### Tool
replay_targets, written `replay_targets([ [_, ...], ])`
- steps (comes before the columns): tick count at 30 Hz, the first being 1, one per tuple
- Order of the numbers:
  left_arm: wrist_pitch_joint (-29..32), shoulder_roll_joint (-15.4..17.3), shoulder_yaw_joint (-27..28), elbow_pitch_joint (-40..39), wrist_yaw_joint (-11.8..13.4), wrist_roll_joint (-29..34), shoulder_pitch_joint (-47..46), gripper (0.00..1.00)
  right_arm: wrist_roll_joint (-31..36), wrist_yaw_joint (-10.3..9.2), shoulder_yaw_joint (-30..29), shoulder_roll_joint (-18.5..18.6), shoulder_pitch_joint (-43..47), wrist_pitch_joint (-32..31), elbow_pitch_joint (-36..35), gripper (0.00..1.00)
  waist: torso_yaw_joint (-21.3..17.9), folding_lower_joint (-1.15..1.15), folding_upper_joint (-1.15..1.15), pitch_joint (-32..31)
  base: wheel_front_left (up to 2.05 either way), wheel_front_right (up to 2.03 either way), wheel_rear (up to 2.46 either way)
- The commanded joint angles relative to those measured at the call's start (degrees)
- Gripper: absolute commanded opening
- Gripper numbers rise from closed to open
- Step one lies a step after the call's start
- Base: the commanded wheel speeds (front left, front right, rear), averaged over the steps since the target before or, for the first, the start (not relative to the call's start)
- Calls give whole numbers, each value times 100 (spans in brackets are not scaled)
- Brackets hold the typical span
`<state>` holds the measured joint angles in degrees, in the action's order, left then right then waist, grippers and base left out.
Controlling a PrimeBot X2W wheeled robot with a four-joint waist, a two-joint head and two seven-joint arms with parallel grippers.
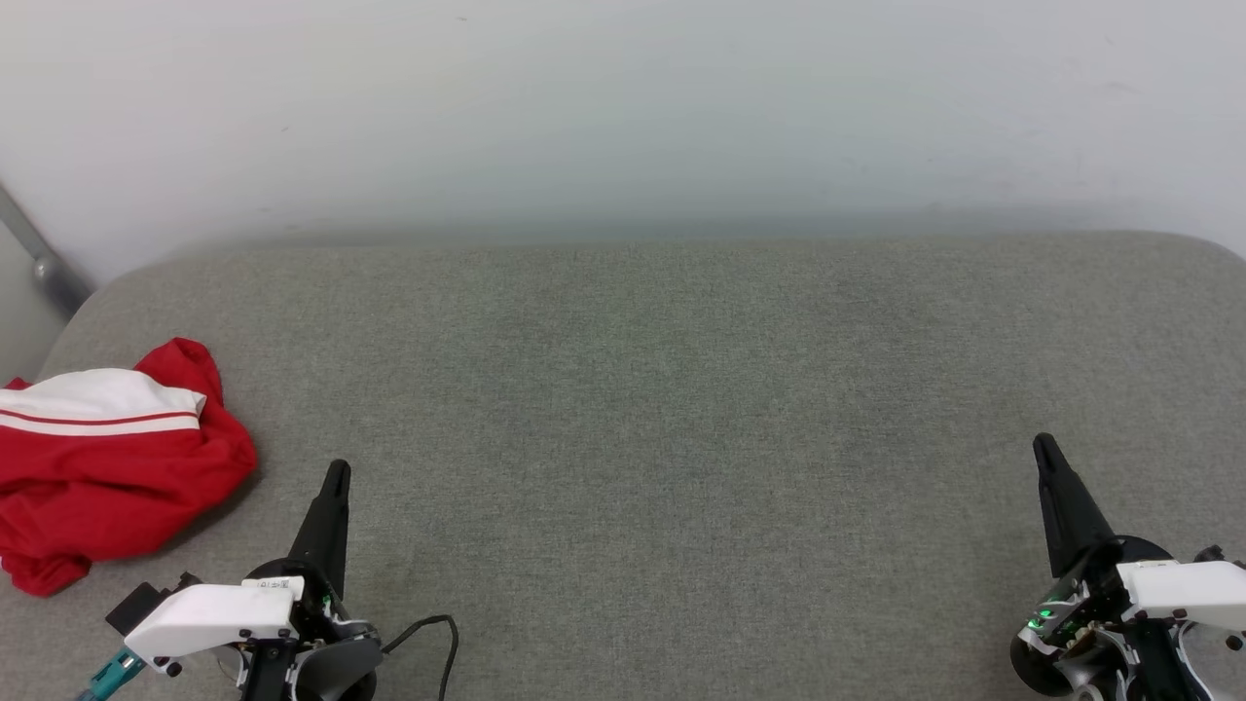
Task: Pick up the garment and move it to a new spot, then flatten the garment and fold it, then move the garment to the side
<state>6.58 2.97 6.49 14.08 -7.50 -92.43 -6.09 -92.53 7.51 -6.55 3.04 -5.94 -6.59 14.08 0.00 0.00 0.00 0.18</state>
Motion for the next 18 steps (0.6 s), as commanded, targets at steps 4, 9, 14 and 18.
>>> replay_targets([
  [4, 15, -12, 24, 4, -11, 16, -44, 0, 34, -4, -4, -25, -75, -13, 6, 0, 0, 0, 0, 0, 0, 0, 0],
  [9, 15, -12, 24, 4, -11, 16, -44, 0, 33, -4, -3, -25, -75, -13, 6, 0, 0, 0, 0, 0, 0, 0, 0],
  [14, 15, -12, 24, 4, -11, 16, -44, 0, 33, -3, -2, -25, -75, -12, 6, 0, 0, 0, 0, 0, 0, 0, 0],
  [18, 15, -12, 24, 4, -11, 16, -44, 0, 32, -3, -2, -25, -75, -11, 6, 0, 0, 0, 0, 0, 0, 0, 0],
])
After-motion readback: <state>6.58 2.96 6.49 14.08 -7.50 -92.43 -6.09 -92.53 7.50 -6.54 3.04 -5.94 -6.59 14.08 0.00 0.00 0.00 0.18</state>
